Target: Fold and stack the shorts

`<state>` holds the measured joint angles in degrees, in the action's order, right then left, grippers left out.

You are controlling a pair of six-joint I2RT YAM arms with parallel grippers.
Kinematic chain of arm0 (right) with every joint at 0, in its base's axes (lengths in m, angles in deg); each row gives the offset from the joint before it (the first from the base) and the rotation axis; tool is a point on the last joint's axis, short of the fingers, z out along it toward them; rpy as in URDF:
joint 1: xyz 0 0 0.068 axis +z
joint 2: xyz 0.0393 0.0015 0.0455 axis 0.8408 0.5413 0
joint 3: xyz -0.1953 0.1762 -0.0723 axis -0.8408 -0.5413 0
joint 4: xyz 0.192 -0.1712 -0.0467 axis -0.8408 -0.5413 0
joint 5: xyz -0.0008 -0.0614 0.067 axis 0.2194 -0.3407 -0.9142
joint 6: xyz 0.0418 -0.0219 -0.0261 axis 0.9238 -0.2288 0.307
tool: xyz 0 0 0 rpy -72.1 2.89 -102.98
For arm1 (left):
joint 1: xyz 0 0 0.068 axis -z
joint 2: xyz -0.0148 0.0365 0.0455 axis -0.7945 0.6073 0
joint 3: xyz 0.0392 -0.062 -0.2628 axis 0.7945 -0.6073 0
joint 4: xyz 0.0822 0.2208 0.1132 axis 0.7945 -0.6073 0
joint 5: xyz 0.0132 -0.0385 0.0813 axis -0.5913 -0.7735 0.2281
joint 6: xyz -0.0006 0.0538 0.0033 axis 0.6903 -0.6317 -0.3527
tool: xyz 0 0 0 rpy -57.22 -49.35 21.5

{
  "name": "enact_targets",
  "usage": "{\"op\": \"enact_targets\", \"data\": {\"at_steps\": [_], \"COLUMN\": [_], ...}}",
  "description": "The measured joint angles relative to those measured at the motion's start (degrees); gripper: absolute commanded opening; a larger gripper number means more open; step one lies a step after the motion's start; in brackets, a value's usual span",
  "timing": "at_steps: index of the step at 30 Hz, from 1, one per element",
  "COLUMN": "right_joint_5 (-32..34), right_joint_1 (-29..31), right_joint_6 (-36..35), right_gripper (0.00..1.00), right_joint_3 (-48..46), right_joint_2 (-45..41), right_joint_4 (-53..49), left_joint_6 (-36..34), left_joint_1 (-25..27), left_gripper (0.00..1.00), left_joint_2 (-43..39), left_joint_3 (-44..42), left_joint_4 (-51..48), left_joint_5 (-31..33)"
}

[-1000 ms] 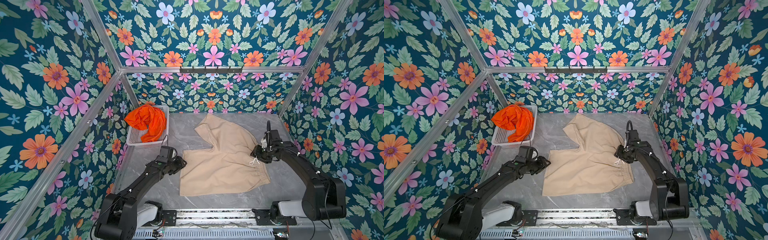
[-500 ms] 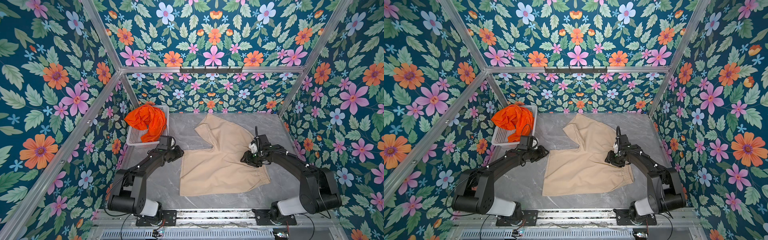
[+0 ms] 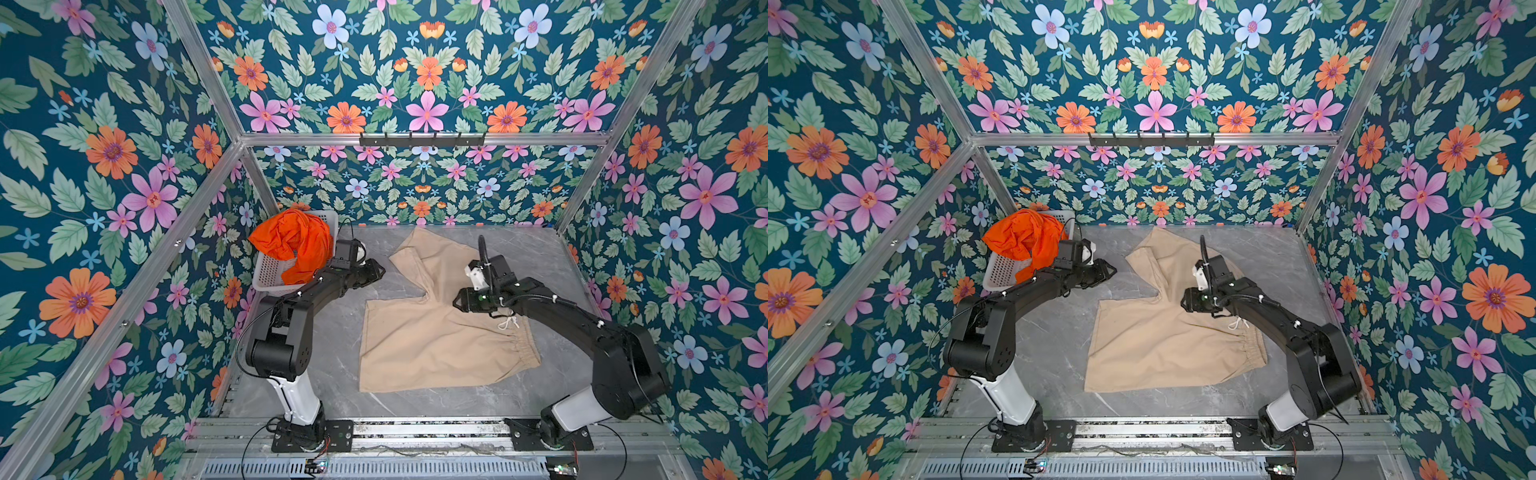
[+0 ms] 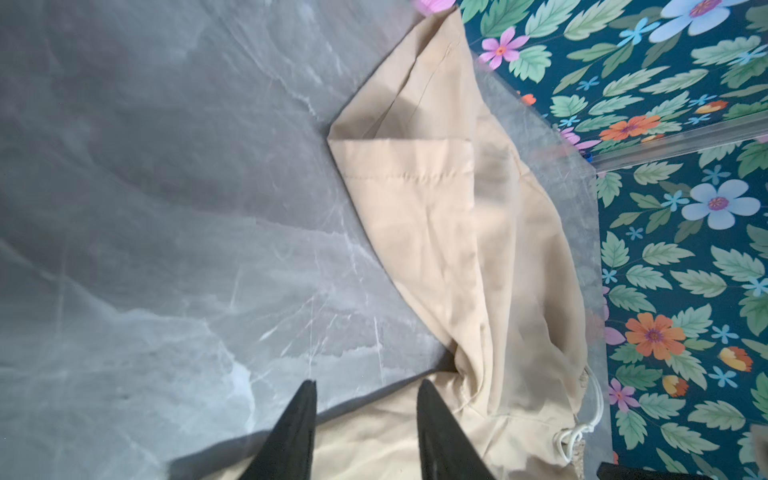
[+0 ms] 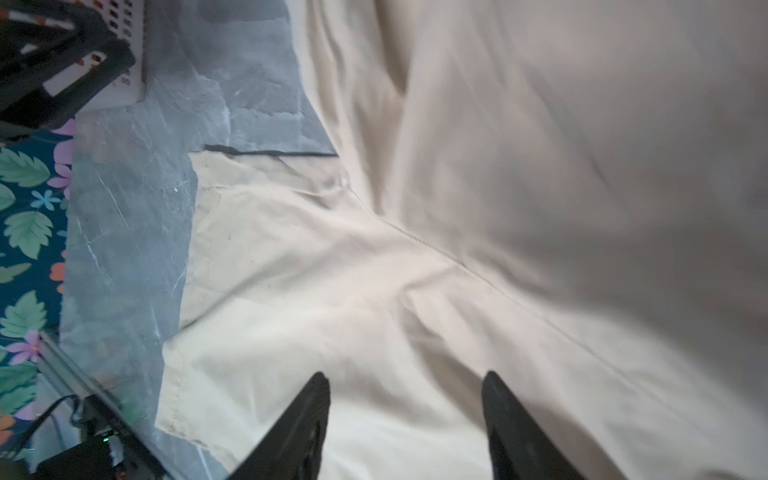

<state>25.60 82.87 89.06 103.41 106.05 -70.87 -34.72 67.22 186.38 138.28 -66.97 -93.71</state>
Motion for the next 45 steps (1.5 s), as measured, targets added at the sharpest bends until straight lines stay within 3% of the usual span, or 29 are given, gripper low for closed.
{"op": "enact_targets", "data": {"at_steps": [5,14,28,32,36,38,43,45], "right_joint_5": [3.5,5.1,0.0,0.5,2.2,2.8,2.7,1.7], "right_joint_1": [4.0,4.3,4.3,4.3,4.3,4.3,4.5,4.8], "right_joint_6": [-5.4,-11.1,-13.4,-14.1,-14.5,-14.8,-15.2,-15.4], "right_gripper": [0.65,0.60,0.46,0.55,0.57,0.52,0.25,0.19], "right_joint_3": [14.7,34.9,52.0,57.0,61.0,62.4,64.0,63.8], "right_joint_2": [13.7,33.2,47.4,50.8,53.2,54.2,55.7,55.5], "right_joint_4": [4.2,7.4,7.4,4.5,2.4,1.1,-0.5,-1.0], "left_joint_6": [0.2,0.2,0.2,0.2,-0.1,-0.4,-0.4,-0.4], "left_joint_1": [-0.5,-1.9,-3.0,-3.3,-3.4,-3.4,-3.4,-3.4], "left_gripper": [0.42,0.42,0.42,0.42,0.42,0.41,0.41,0.41], "left_joint_2": [-0.4,-1.8,-1.8,-2.0,-2.7,-2.7,-2.8,-3.1], "left_joint_3": [1.2,-0.7,-1.0,-1.2,-1.2,-1.2,-1.3,-1.3], "left_joint_4": [0.0,-0.2,-0.2,-0.5,-0.6,-0.8,-0.9,-0.9], "left_joint_5": [1.1,1.7,1.0,1.1,1.2,1.3,1.7,2.0]}}
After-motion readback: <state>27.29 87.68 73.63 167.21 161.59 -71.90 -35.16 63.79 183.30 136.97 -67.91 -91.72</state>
